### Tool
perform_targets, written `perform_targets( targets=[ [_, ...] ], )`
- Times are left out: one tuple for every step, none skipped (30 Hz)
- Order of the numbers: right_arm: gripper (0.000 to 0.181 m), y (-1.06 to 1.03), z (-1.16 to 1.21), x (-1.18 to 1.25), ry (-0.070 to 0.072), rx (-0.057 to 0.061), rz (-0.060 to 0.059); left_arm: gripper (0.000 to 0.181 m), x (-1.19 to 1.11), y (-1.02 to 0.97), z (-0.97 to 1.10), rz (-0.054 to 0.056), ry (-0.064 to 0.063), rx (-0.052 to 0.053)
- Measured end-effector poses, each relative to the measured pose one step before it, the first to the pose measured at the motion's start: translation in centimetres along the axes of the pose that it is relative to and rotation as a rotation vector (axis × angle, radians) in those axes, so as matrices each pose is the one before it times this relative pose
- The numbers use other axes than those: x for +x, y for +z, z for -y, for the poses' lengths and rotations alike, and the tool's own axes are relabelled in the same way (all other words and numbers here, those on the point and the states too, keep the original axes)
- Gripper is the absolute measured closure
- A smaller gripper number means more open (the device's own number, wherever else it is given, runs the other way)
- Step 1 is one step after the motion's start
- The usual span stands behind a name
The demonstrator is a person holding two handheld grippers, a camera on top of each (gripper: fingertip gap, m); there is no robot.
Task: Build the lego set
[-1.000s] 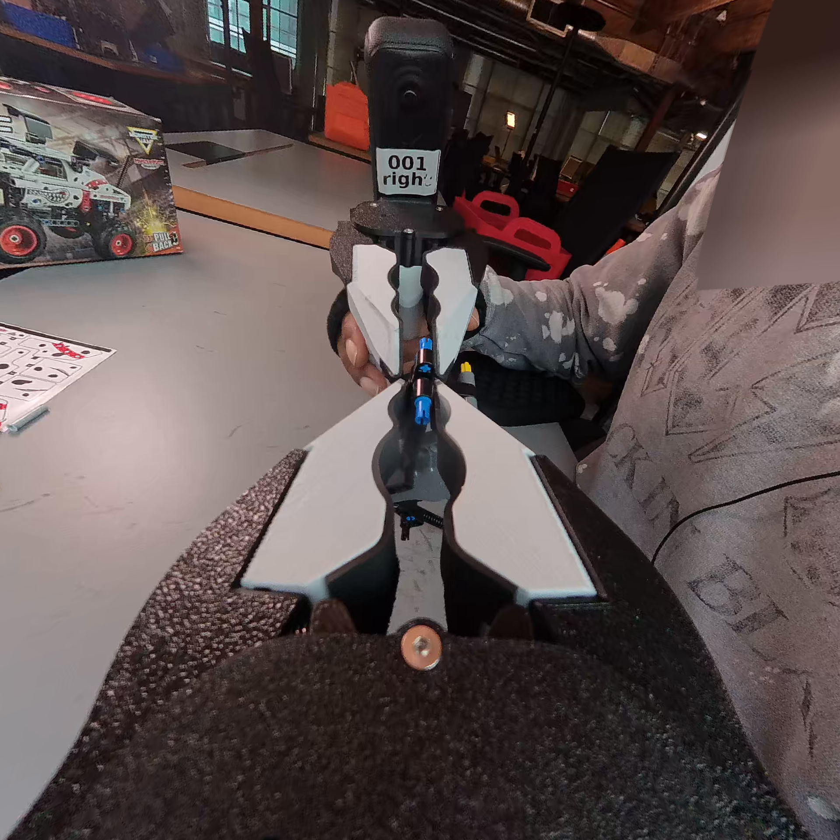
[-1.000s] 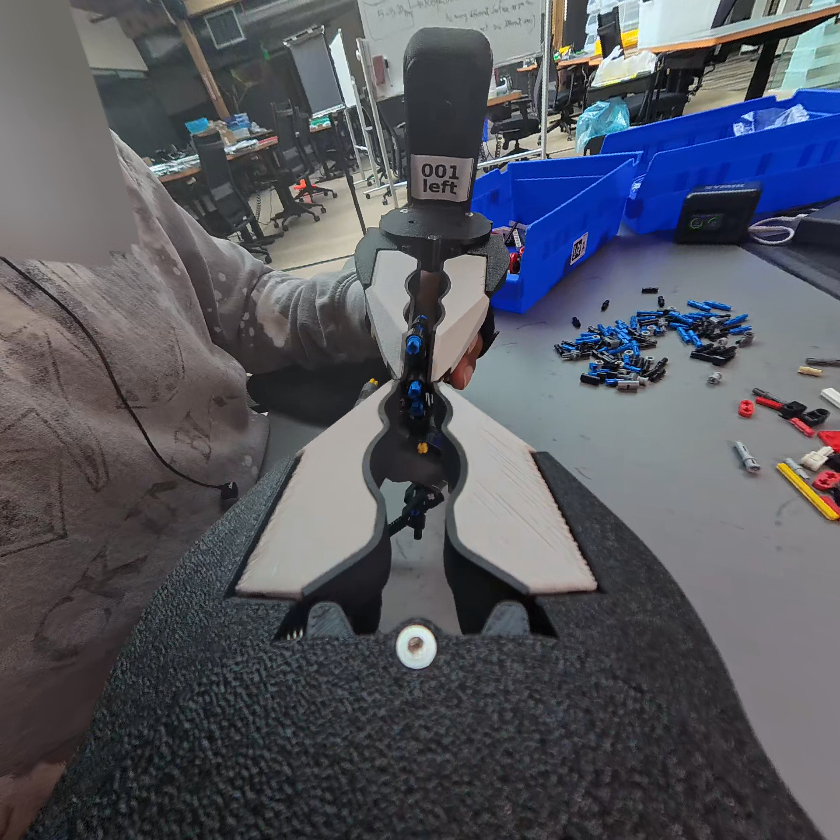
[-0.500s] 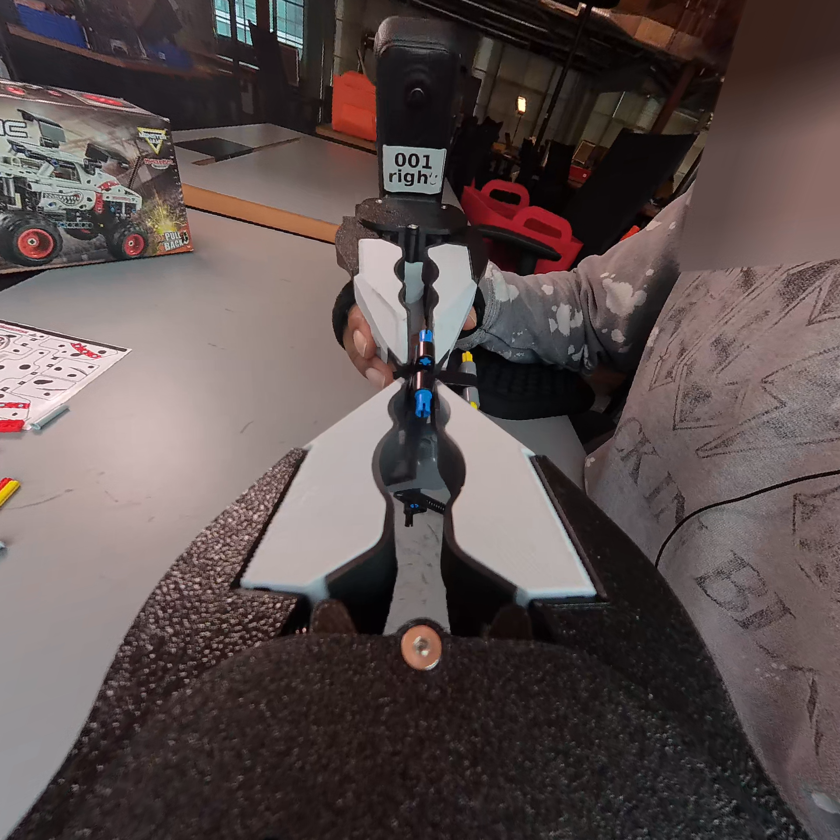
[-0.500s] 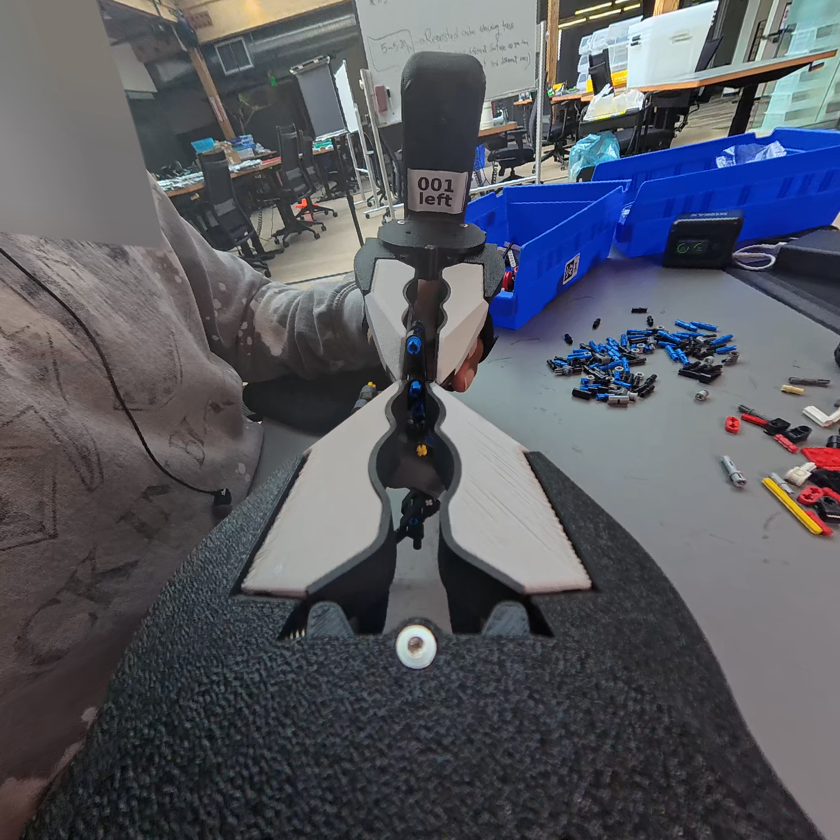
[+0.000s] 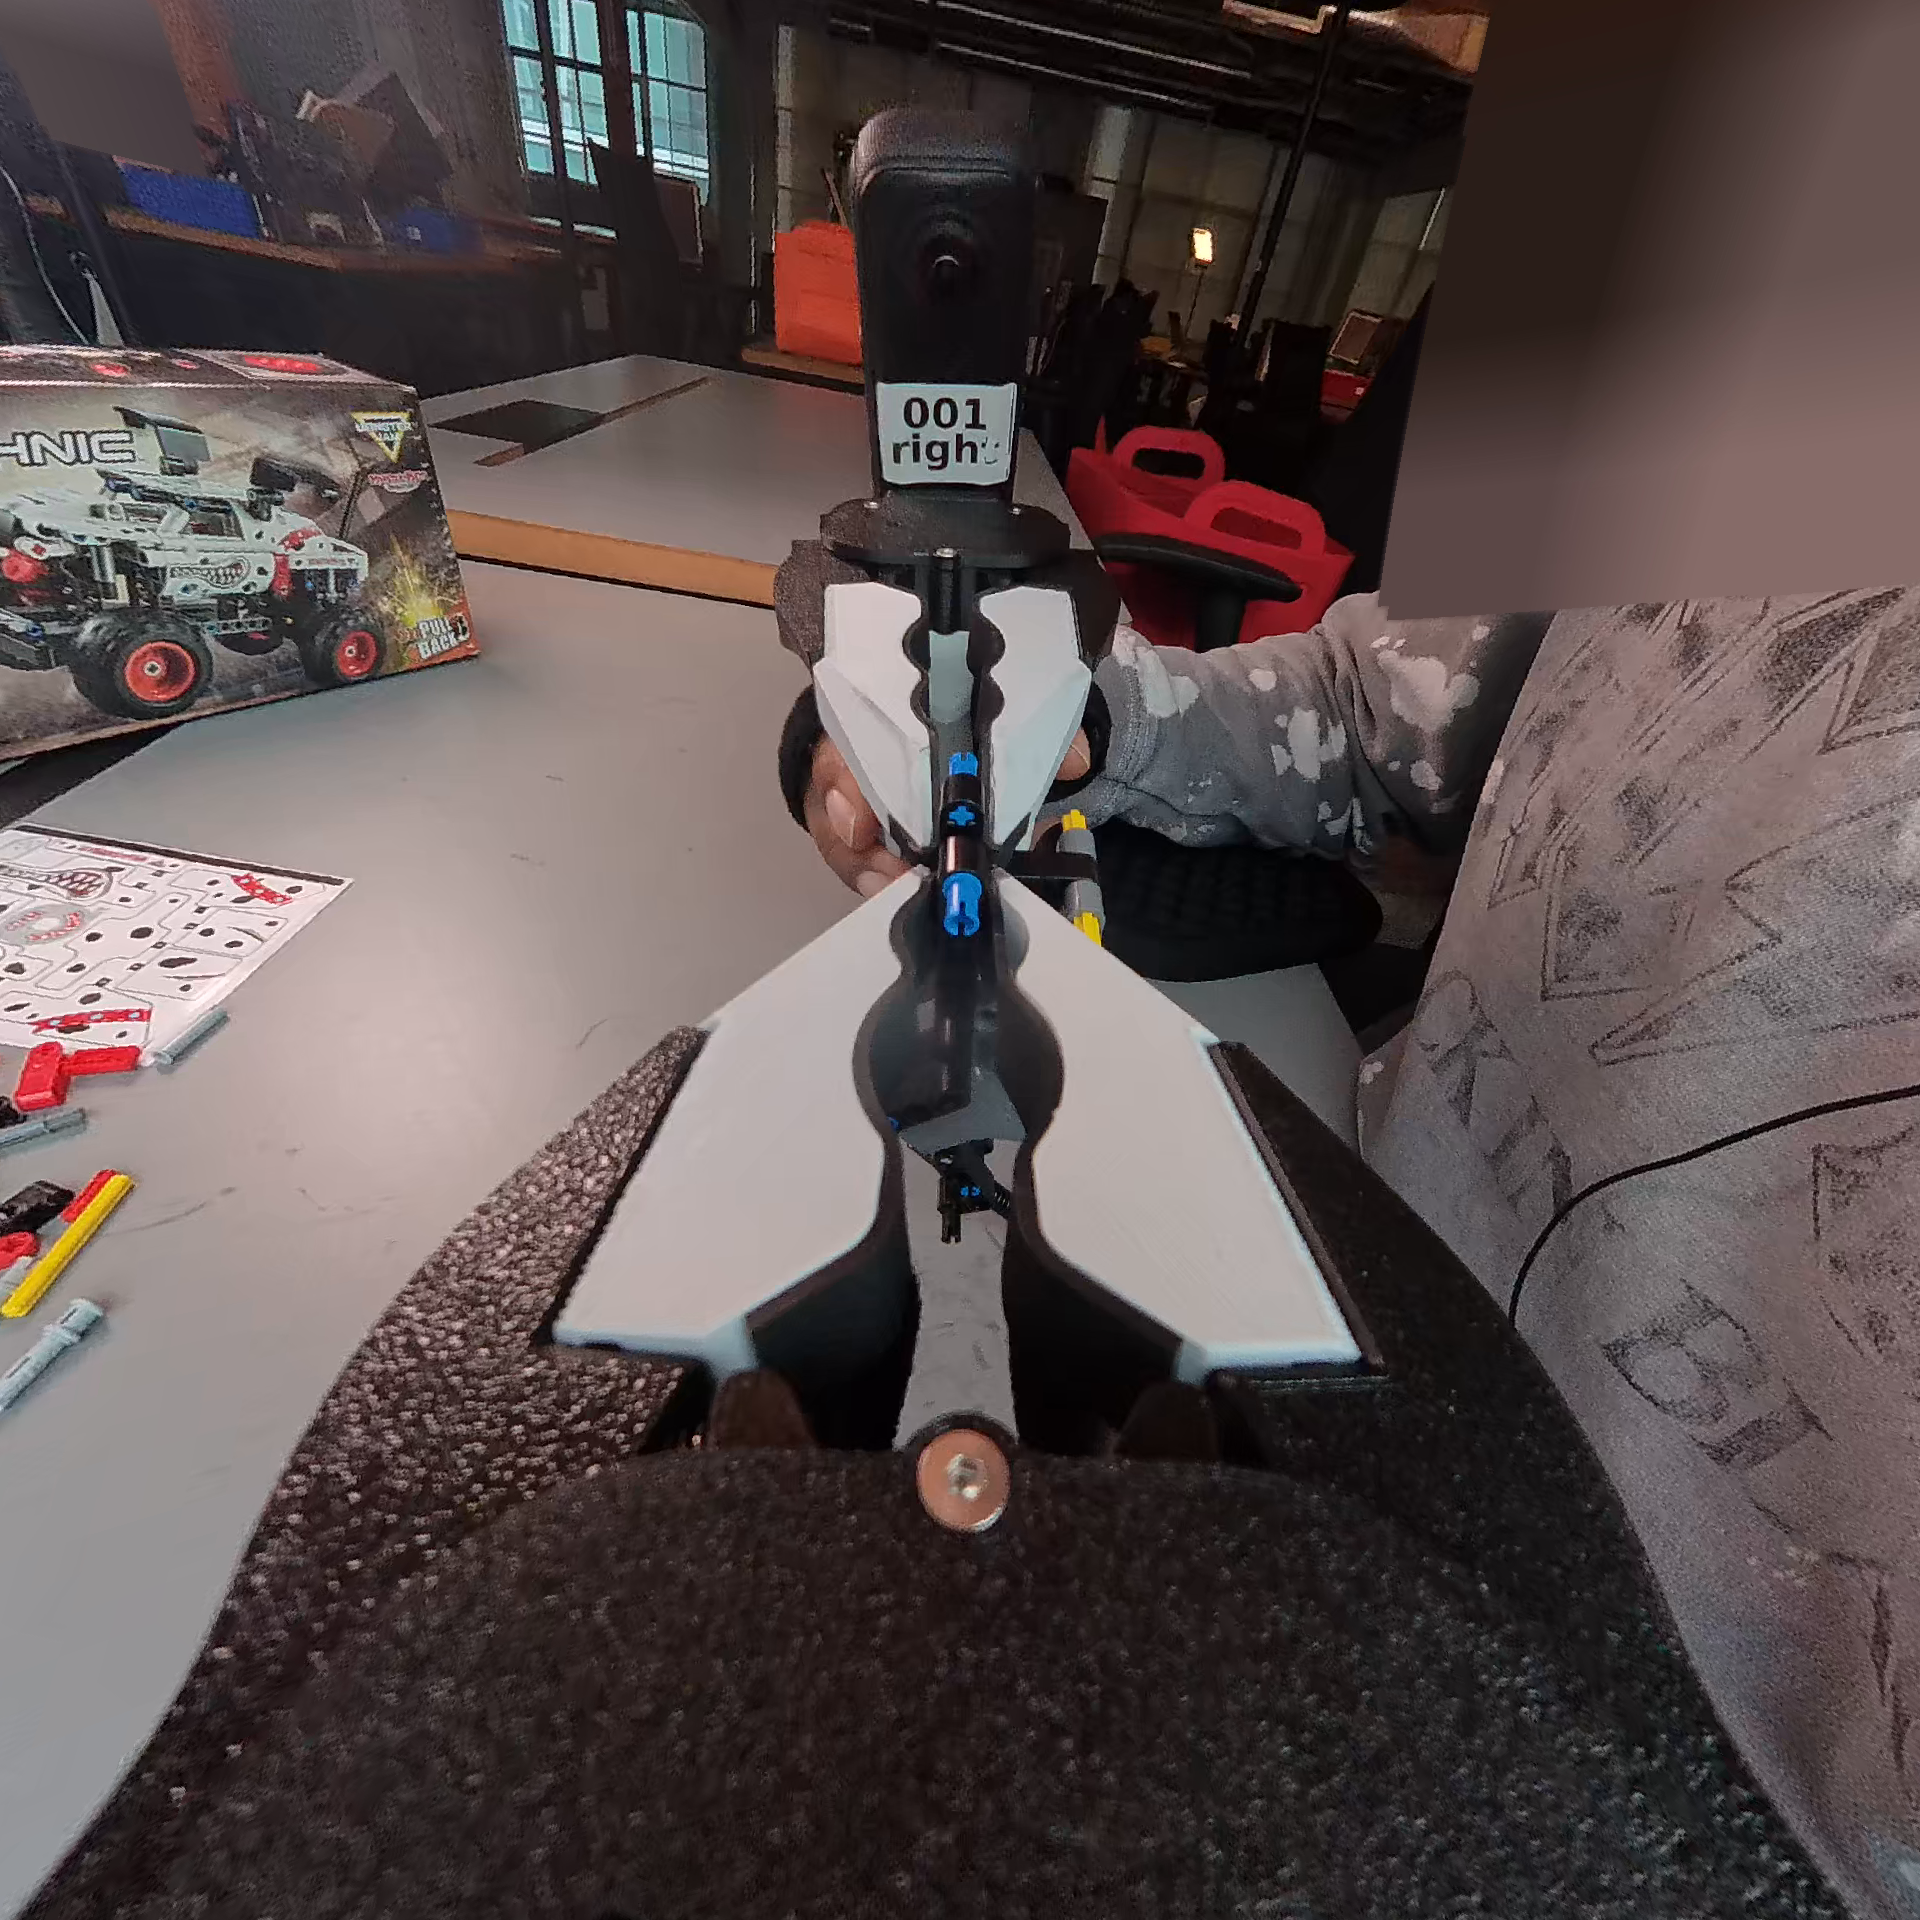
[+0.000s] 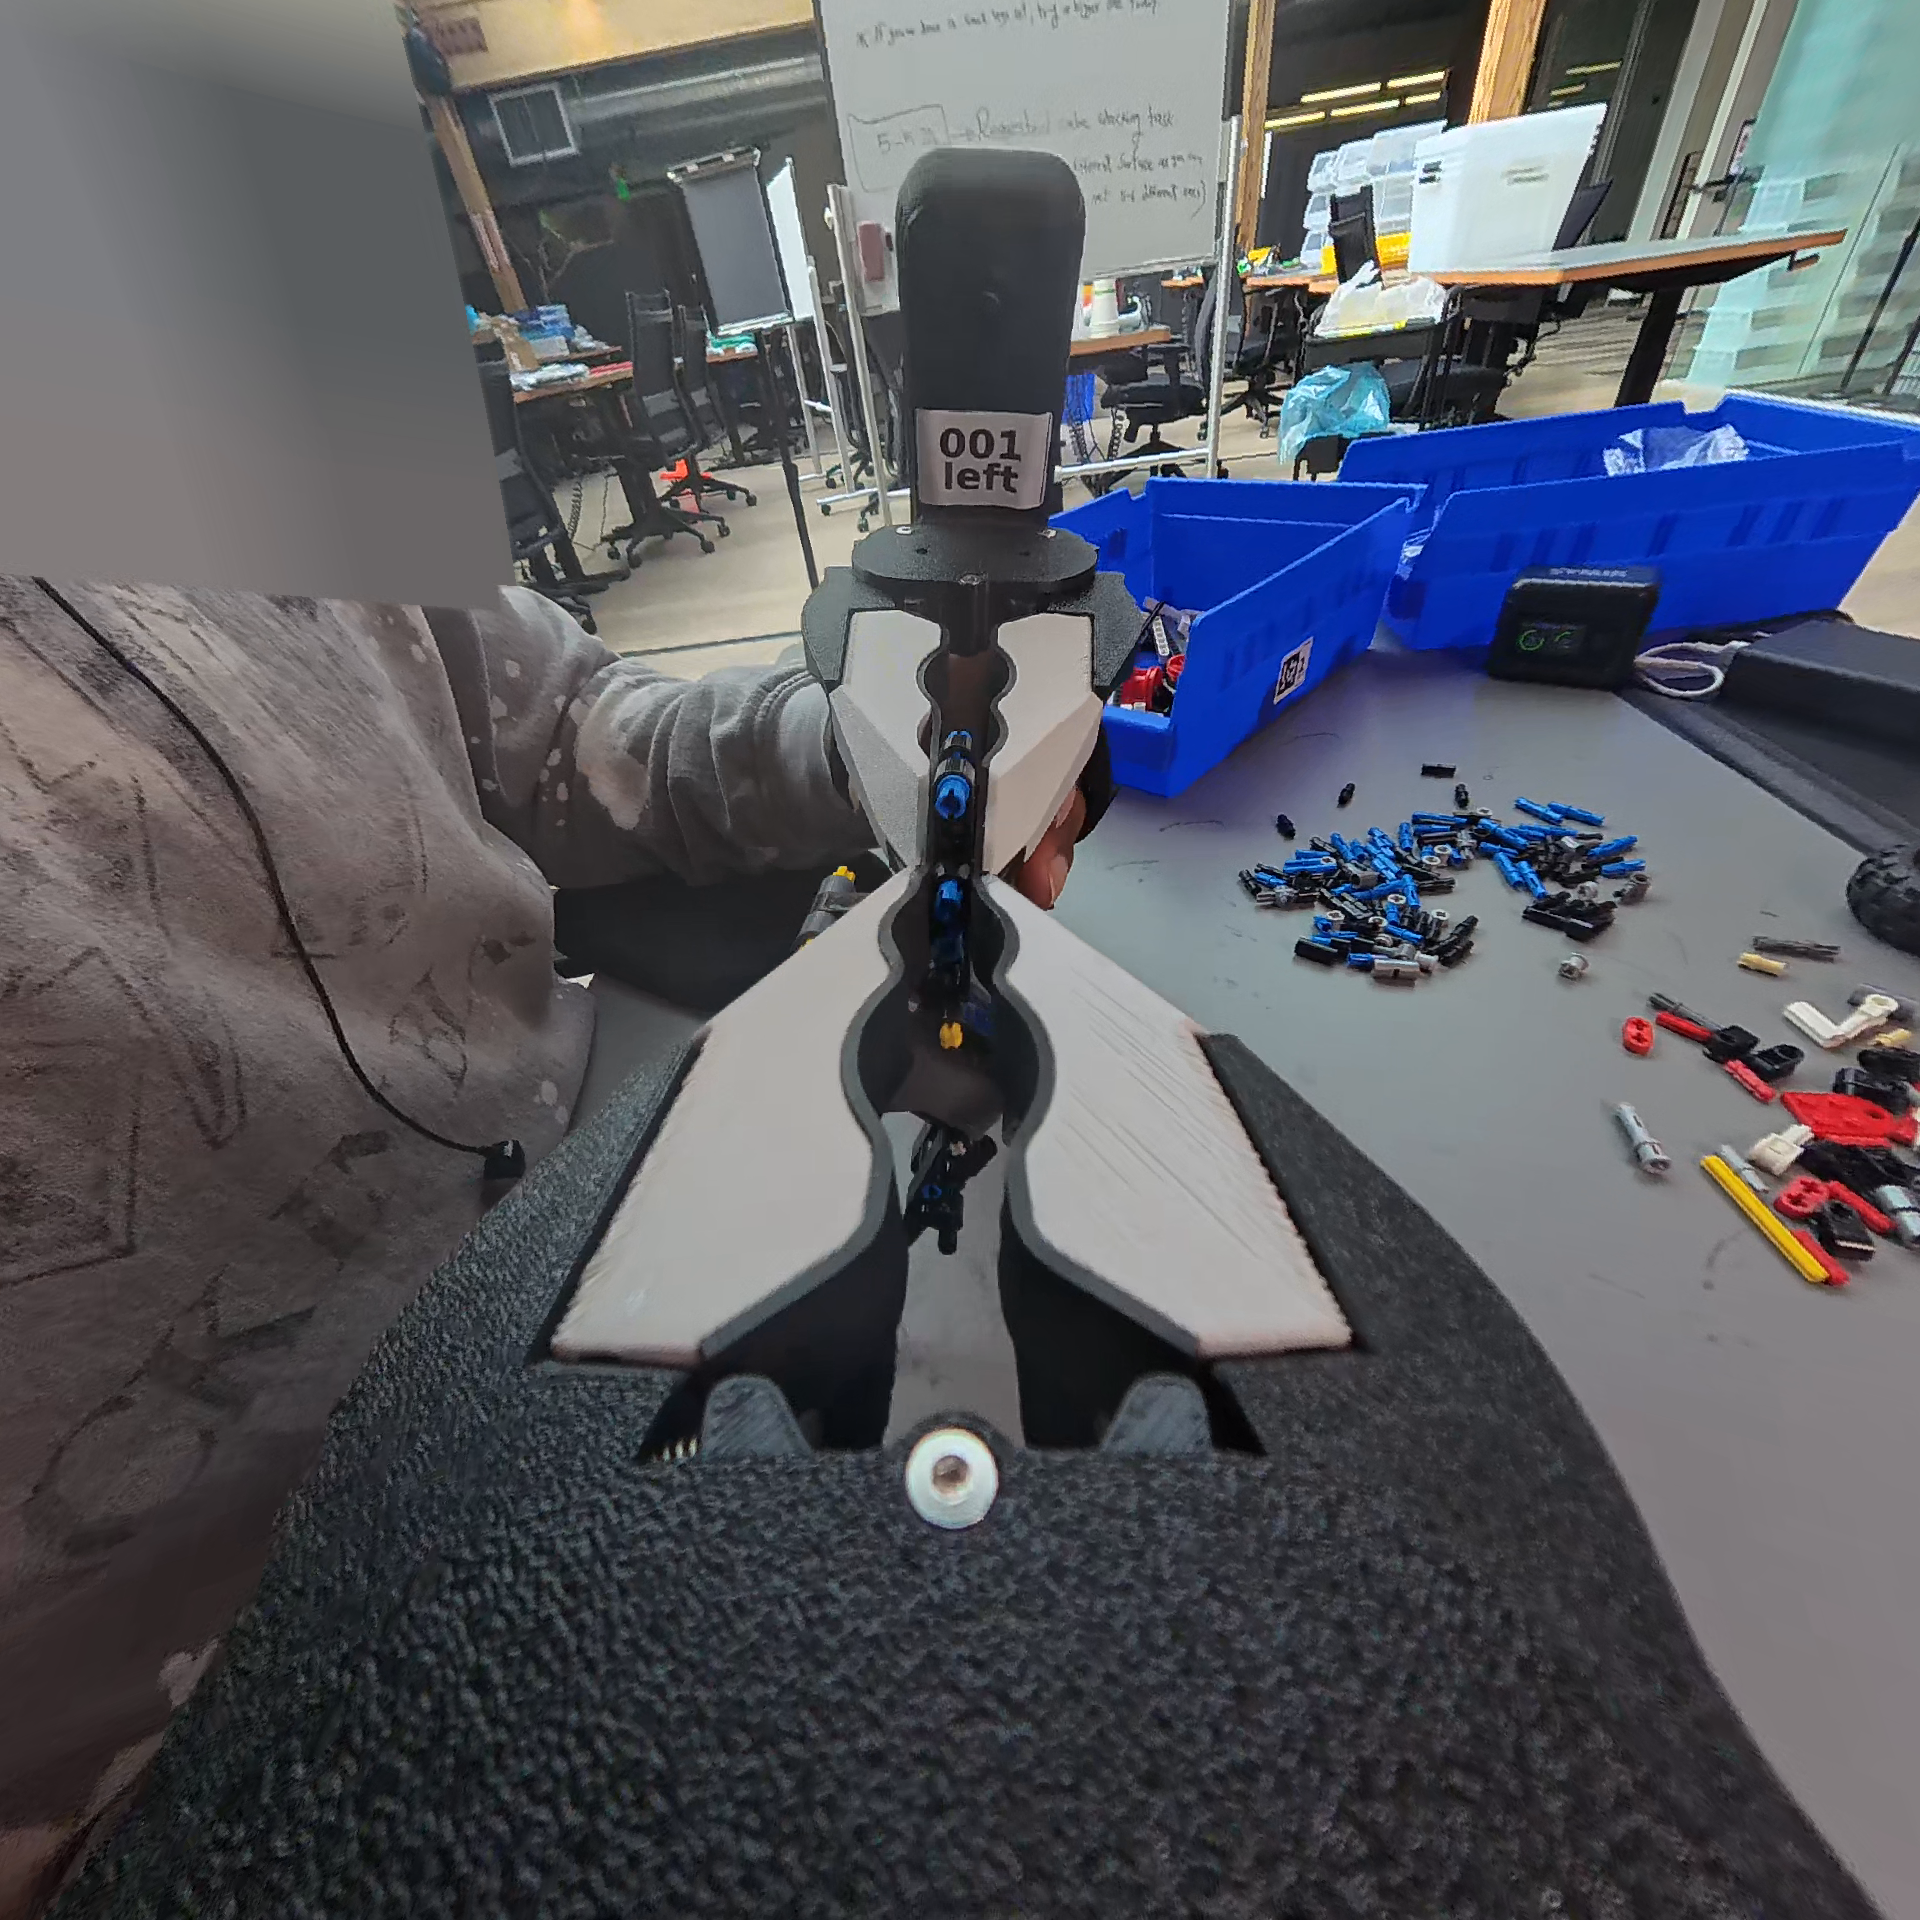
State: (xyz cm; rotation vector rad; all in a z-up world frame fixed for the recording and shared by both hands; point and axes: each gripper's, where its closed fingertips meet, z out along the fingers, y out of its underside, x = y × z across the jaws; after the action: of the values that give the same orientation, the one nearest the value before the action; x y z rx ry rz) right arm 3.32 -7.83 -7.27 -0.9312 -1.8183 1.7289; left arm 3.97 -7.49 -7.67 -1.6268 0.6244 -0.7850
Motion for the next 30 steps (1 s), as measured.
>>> perform_targets(
  targets=[
    [0.176, 0.033, 0.085, 0.085, 0.0161, 0.016, -0.0023, 0.176, -0.072, -0.062, 0.034, 0.0064, 0.0064, -0.0055],
    [0.176, -0.046, -0.142, 0.095, 0.0112, 0.0063, 0.0031, 0.176, -0.064, 0.043, -0.134, 0.0035, 0.0012, -0.0075],
    [0.176, -0.111, -0.233, -0.016, 0.0157, -0.0026, 0.0136, 0.176, 0.013, 0.123, -0.206, -0.0041, -0.0055, -0.007],
    [0.176, -0.12, -0.314, -0.05, 0.0035, -0.0121, 0.0103, 0.176, 0.017, 0.162, -0.307, -0.003, -0.0038, -0.0126],
    [0.176, -0.109, -0.397, 0.064, -0.0108, -0.0161, -0.0036, 0.176, -0.059, 0.157, -0.293, 0.0046, 0.0036, -0.0146],
    [0.176, -0.142, -0.205, 0.011, 0.0043, -0.0013, 0.0065, 0.176, 0.002, 0.132, -0.163, 0.0007, 0.004, -0.0099],
    [0.176, -0.088, -0.139, -0.063, 0.0137, -0.001, 0.0166, 0.176, 0.003, 0.078, -0.115, -0.0031, 0.0016, -0.0088],
    [0.176, -0.063, -0.192, 0.064, -0.0084, -0.0106, -0.0023, 0.176, -0.024, 0.069, -0.175, -0.0032, 0.0006, -0.0091],
    [0.176, -0.048, -0.213, -0.045, -0.0077, -0.0132, 0.0055, 0.175, 0.007, 0.061, -0.181, -0.0032, 0.001, -0.0083],
    [0.176, -0.183, -0.11, 0.016, -0.0008, -0.0022, 0.0057, 0.175, -0.223, -0.316, -0.101, 0.0096, 0.0036, -0.0048],
    [0.176, -1.317, 0.465, 0.498, 0.0122, 0.0355, -0.011, 0.176, -0.954, -1.233, 0.198, 0.0408, -0.0093, 0.0195],
    [0.177, -2.049, 1.186, 1.175, 0.0221, 0.0707, -0.0492, 0.181, -1.191, -1.545, 0.749, 0.0407, -0.0237, 0.0535],
    [0.176, -0.512, 0.108, 0.512, -0.0307, -0.0081, -0.0394, 0.179, -0.287, -0.347, 0.445, -0.0016, -0.0045, 0.0185],
    [0.175, 1.149, -0.689, -0.653, -0.0482, -0.0445, 0.0118, 0.175, 0.423, 1.011, -0.48, -0.0211, 0.0288, -0.0443],
    [0.175, 1.206, -0.553, -0.575, -0.0164, -0.0271, 0.0275, 0.175, 0.453, 1.222, -0.394, -0.0207, 0.0274, -0.0401],
    [0.175, 0.241, -0.156, 0.207, 0.0102, -0.004, 0.0069, 0.175, 0.107, 0.539, 0.062, -0.0126, 0.0021, -0.0066],
    [0.175, -0.549, 0.622, 0.282, 0.0272, 0.0329, 0.0092, 0.176, -0.303, -0.149, 0.229, 0.0053, -0.0063, 0.0106],
    [0.175, -0.557, 0.756, 0.224, 0.0052, 0.0322, -0.0048, 0.176, -0.325, -0.387, 0.265, 0.0077, -0.0057, 0.0162],
    [0.175, -0.128, 0.082, 0.116, -0.0146, -0.0046, -0.0119, 0.176, -0.088, -0.286, 0.219, -0.0027, -0.0079, 0.0152],
    [0.175, 0.137, -0.121, -0.04, -0.002, -0.0036, -0.0017, 0.176, 0.05, -0.082, 0.054, -0.0073, -0.0067, 0.0081],
    [0.175, 0.178, -0.118, -0.066, 0.0117, 0.002, 0.0062, 0.175, 0.068, 0.025, -0.095, -0.0057, -0.0045, -0.0002],
    [0.175, 0.083, -0.063, -0.006, 0.0071, 0.0023, 0.0027, 0.175, 0.059, 0.037, -0.159, -0.0033, -0.0028, -0.0033],
    [0.175, -0.022, 0.028, 0.088, 0.0001, 0.0026, -0.0041, 0.175, 0.031, -0.011, -0.109, -0.002, -0.0035, -0.0007],
    [0.175, -0.074, 0.103, 0.061, -0.0002, 0.0047, -0.0027, 0.175, 0.005, -0.06, -0.06, -0.0006, -0.0046, 0.002],
    [0.175, -0.059, 0.115, -0.006, -0.0012, 0.0052, -0.0006, 0.175, -0.035, -0.059, -0.068, 0.0035, -0.0027, 0.0002],
    [0.174, -0.017, 0.032, -0.057, -0.006, 0.0035, -0.0003, 0.175, -0.077, -0.032, -0.087, 0.0074, 0.0004, -0.0028],
    [0.174, 0.019, -0.045, -0.038, -0.0047, 0.0012, -0.0015, 0.175, -0.096, -0.028, -0.064, 0.0107, 0.0034, -0.0036],
    [0.174, 0.016, -0.069, -0.016, -0.0003, 0.0012, -0.0015, 0.176, -0.188, -0.019, -0.056, 0.0194, 0.0086, -0.0049],
    [0.175, 0.014, -0.133, 0.048, -0.0014, -0.0014, -0.0043, 0.176, -0.314, -0.034, -0.08, 0.0303, 0.0167, -0.0101],
    [0.175, 0.034, -0.201, 0.097, -0.0041, -0.0063, -0.0078, 0.175, -0.375, -0.043, -0.076, 0.0377, 0.0236, -0.0128]
  ],
)
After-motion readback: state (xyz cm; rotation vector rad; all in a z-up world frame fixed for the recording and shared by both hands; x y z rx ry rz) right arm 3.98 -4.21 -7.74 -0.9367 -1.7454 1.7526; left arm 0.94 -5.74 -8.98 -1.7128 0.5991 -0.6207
